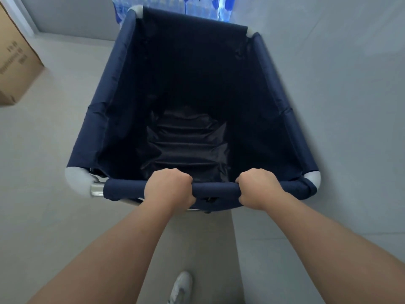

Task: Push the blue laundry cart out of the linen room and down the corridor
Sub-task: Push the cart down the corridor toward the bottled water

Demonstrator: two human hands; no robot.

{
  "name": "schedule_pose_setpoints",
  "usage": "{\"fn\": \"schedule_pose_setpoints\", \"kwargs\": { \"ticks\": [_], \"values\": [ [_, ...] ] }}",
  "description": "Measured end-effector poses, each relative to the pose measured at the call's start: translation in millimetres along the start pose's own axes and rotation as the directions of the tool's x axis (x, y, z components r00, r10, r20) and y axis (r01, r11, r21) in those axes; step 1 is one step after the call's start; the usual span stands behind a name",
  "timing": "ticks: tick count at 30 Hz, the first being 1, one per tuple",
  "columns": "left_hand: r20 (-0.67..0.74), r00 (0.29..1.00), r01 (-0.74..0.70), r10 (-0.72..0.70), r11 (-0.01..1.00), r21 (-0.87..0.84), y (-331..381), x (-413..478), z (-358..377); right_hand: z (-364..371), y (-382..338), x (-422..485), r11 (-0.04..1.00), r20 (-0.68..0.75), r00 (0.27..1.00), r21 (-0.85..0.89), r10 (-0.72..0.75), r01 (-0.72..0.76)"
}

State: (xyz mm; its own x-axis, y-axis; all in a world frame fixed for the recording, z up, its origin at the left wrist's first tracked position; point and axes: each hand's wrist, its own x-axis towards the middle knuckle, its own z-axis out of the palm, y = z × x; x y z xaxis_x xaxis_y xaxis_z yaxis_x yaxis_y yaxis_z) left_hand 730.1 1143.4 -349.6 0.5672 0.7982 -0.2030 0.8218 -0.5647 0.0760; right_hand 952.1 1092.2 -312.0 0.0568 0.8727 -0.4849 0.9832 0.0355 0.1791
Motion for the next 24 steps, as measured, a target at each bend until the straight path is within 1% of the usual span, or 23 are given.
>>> {"fn": "schedule_pose_setpoints", "kwargs": {
  "ticks": [6,9,11,13,15,16,17,18,19,20,22,24],
  "values": [
    [-0.015,0.999,0.03,-0.03,1.0,-0.008,30.5,8.2,14.7,19.4,23.9,1.6,1.0,0.015,1.0,0.006,0.006,-0.006],
    [-0.034,0.999,0.027,-0.027,1.0,0.005,31.1,11.5,25.1,25.3,24.4,4.3,1.0,0.0,1.0,-0.001,0.006,-0.006],
    [-0.037,0.999,0.025,-0.026,1.0,-0.017,27.7,14.4,26.0,22.6,24.4,5.9,1.0,0.017,1.0,0.018,0.008,-0.009],
    [-0.022,1.0,-0.012,0.011,0.998,-0.067,24.3,19.2,24.0,18.4,25.1,9.9,0.996,0.074,0.997,0.091,0.012,-0.018],
    [-0.006,1.0,-0.026,0.025,0.982,-0.187,19.2,21.0,22.5,13.9,23.9,15.0,0.964,0.16,0.987,0.264,-0.001,-0.041],
    [-0.022,1.0,-0.007,0.002,0.971,-0.239,16.0,20.7,22.4,12.3,22.4,17.7,0.938,0.195,0.981,0.344,-0.019,-0.05],
    [-0.061,0.997,0.024,-0.04,0.968,-0.251,12.5,18.8,22.5,11.4,19.7,20.9,0.919,0.217,0.975,0.39,-0.038,-0.051],
    [-0.118,0.989,0.058,-0.087,0.973,-0.224,9.8,16.6,22.6,11.4,16.6,24.5,0.914,0.229,0.972,0.403,-0.05,-0.048],
    [-0.164,0.979,0.093,-0.124,0.978,-0.185,8.6,14.9,22.7,13.2,13.6,27.6,0.922,0.232,0.971,0.384,-0.055,-0.04],
    [-0.18,0.973,0.116,-0.143,0.981,-0.154,8.3,14.7,23.1,16.4,10.7,30.3,0.94,0.22,0.974,0.341,-0.056,-0.023],
    [-0.152,0.979,0.12,-0.138,0.985,-0.126,8.9,17.4,22.7,23.0,6.4,33.3,0.969,0.165,0.985,0.248,-0.054,0.011],
    [-0.12,0.984,0.116,-0.13,0.987,-0.111,8.8,19.4,21.5,26.6,4.4,33.1,0.975,0.117,0.992,0.221,-0.048,0.021]
  ]
}}
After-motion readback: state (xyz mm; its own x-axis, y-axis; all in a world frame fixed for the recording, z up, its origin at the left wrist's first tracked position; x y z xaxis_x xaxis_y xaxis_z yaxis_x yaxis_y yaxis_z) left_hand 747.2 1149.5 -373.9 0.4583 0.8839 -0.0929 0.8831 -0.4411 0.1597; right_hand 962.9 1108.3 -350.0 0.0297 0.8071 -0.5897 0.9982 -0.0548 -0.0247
